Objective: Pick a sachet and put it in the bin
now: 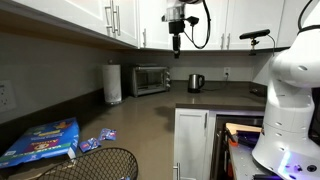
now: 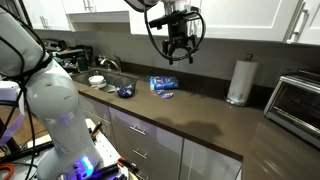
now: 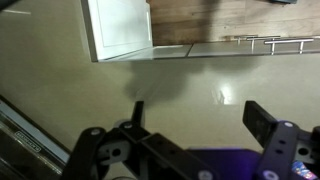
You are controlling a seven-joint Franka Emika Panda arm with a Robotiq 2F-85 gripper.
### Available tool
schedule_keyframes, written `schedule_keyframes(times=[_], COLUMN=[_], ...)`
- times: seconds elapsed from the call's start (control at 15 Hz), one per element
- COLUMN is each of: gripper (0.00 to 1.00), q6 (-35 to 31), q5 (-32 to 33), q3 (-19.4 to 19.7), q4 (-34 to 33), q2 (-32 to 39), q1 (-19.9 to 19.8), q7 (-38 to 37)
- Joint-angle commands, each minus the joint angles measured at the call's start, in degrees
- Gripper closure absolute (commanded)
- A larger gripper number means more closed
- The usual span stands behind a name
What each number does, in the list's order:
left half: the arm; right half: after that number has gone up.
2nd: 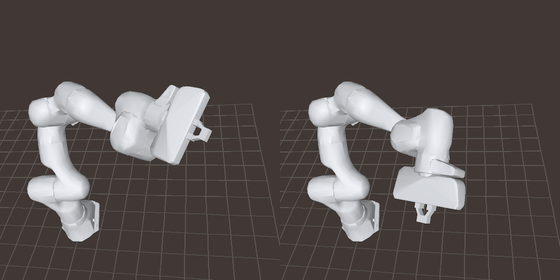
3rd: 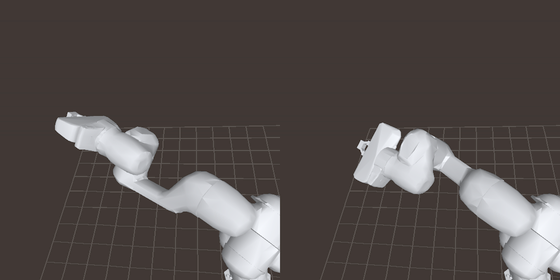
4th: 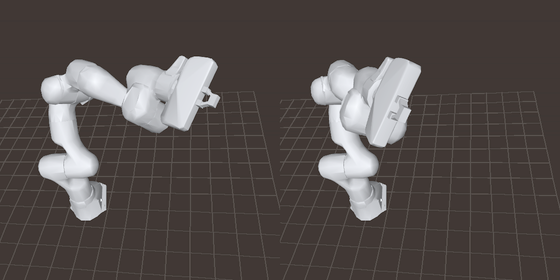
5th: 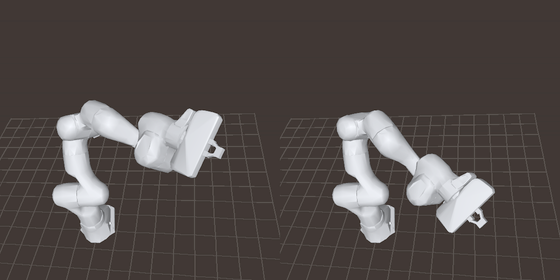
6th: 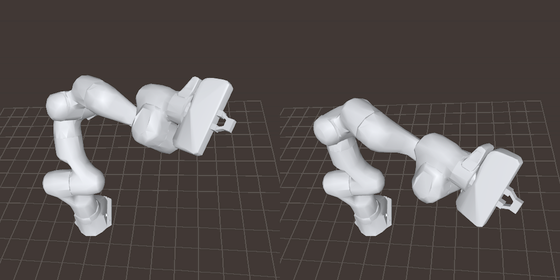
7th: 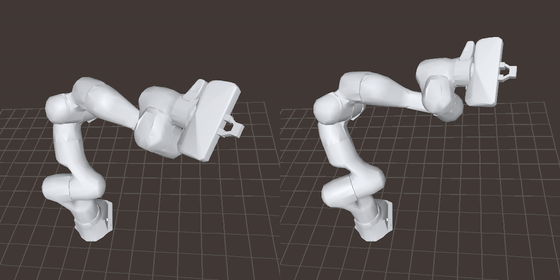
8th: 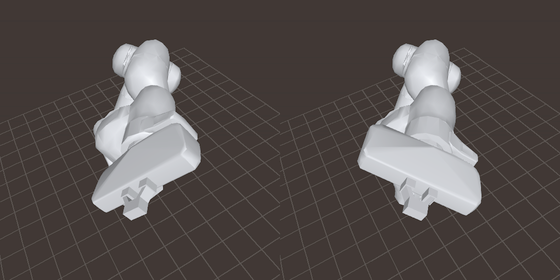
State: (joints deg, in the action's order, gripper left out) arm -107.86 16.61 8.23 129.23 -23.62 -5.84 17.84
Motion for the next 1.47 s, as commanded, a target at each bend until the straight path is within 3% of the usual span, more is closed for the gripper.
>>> schedule_keyframes(times=[0.0, 0.33, 0.6, 1.0, 1.4], gripper=[0.00, 0.00, 0.00, 0.00, 0.00], q6=[0.2, -5.7, -15.6, -32.4, -38.8], q5=[0.0, -2.7, -7.0, -20.8, -39.3], q3=[0.1, 1.2, 1.9, 3.2, 1.7], q4=[-0.1, 2.5, 6.4, 9.3, 5.6], q2=[0.0, 2.3, 5.1, 11.9, 20.7], q1=[0.2, 1.5, 2.9, 6.8, 10.6], q7=[0.0, 1.9, 3.7, 12.9, 28.8])
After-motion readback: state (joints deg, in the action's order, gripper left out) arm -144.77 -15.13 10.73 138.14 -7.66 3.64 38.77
